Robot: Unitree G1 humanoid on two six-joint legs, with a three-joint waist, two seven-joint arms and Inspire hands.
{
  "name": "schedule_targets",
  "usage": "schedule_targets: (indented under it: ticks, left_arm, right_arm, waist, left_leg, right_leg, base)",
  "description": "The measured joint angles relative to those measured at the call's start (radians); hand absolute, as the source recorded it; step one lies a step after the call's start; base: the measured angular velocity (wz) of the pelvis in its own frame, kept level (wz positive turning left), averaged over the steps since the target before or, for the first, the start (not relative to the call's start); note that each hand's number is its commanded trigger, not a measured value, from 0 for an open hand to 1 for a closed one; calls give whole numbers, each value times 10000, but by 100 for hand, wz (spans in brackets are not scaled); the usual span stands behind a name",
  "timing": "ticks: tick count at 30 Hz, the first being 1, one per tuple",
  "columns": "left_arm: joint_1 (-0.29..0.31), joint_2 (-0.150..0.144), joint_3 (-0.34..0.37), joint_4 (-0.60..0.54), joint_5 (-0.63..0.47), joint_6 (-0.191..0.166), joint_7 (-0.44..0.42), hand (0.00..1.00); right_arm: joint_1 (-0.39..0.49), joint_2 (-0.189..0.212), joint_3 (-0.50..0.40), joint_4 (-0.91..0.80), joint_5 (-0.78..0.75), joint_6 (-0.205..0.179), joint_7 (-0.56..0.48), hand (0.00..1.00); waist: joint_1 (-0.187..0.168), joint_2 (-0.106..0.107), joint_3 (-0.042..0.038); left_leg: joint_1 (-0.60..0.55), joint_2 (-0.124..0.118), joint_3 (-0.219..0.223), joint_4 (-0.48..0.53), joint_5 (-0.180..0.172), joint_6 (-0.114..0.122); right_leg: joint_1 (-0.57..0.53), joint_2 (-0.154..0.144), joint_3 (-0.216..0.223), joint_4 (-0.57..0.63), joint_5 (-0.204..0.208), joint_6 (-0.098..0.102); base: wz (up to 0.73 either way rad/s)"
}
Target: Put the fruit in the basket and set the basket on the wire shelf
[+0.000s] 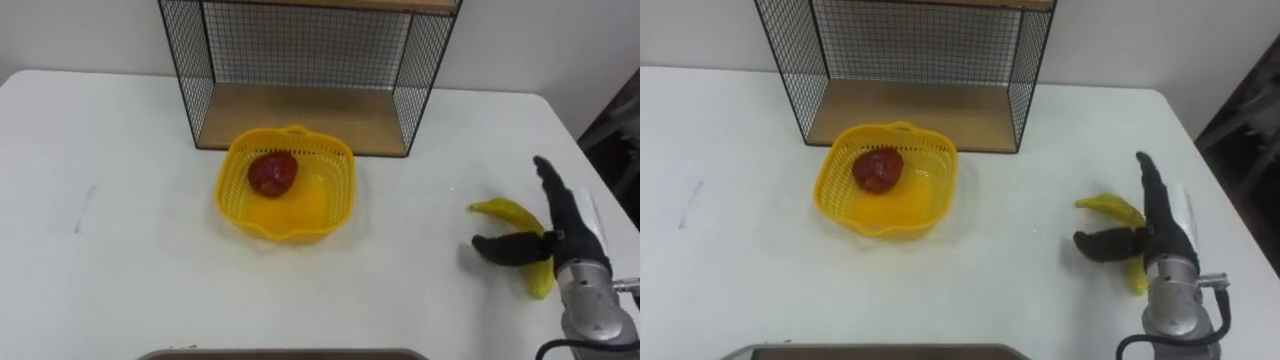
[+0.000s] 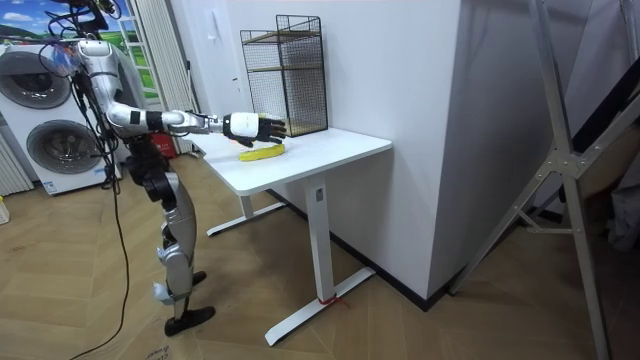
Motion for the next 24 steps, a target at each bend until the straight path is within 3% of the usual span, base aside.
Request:
schedule_targets:
  ticks: [9,10,11,17,24]
  left_arm:
    - [16,38,214,52,361,417,36,0]
    - [26,38,214,55,361,427,36,0]
    - [47,38,215,55,362,445,37,0]
    - [54,37,264,-1,375,616,206,0]
    - [100,32,251,-8,375,774,549,0]
  right_arm:
    - [-383,0,-107,1710,-81,-479,502,0]
    - [-393,1,-107,1759,-81,-500,498,40]
    - [-424,1,-141,1911,-81,-575,495,100]
    - [-442,6,-380,2092,-219,-670,272,100]
    - [-404,-160,-416,2119,-809,-662,-293,100]
  waist:
    - [18,-125,-4]
    - [19,-137,0]
    - [17,-144,-2]
    - [30,-108,-27]
    - [46,7,-120]
  left_leg:
    - [85,-20,-294,126,-9,6]
    - [75,-20,-313,144,-8,7]
    - [57,-20,-351,163,-7,8]
    - [66,-43,-461,174,-7,11]
    - [97,-45,-461,171,-5,10]
  right_leg:
    - [267,-2,-168,-100,0,3]
    - [268,-2,-183,-91,4,4]
    - [277,-1,-218,-90,21,0]
    - [449,11,-301,-227,72,19]
    - [504,22,-370,-223,73,17]
  base:
    - [6]
    - [7]
    - [9]
    - [6]
    - [2]
